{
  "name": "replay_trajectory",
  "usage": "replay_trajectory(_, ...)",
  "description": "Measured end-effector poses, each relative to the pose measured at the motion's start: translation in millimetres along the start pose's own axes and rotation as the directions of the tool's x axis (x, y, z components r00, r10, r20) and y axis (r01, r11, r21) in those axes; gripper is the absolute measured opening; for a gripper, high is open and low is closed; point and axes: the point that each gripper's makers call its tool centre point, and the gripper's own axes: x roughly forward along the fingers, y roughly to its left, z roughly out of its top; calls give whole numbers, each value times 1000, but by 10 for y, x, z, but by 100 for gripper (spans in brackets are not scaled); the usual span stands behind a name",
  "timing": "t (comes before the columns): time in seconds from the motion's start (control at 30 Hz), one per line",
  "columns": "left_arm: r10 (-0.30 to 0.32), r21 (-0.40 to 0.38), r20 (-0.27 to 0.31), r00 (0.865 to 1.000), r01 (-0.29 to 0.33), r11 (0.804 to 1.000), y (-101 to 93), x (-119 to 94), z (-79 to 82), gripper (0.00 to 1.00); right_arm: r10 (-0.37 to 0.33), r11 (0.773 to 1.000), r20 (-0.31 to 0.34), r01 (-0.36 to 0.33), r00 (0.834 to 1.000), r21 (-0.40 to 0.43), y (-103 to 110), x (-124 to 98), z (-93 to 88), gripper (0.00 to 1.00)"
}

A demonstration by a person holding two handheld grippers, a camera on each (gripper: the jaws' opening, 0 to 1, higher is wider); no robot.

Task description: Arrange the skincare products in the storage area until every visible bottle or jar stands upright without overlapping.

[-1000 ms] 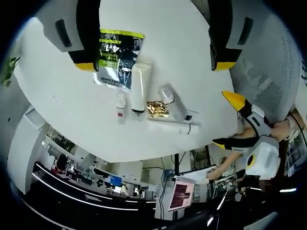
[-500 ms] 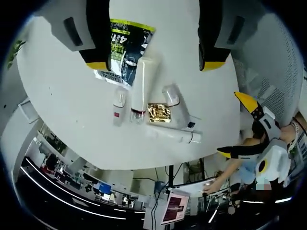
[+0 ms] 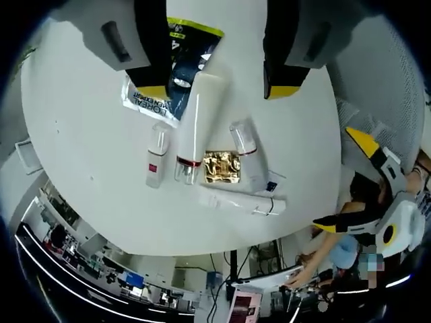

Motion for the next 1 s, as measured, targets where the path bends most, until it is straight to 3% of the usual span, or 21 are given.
replay_trajectory(0.3,-9,1,2,1000,9,1000,-19,1,9,99,18,1000,-60,-17,998,16,-34,138,-58,45)
replay_trajectory(0.47,-21,16,-9,1000,21,1000,-55,9,-7,99,17,1000,-48,-16,999,22,-47,160,-3,38)
replay_trajectory(1.0,-22,9,-5,1000,22,1000,-51,6,12,99,26,999,-135,-21,990,38,-151,472,-56,37)
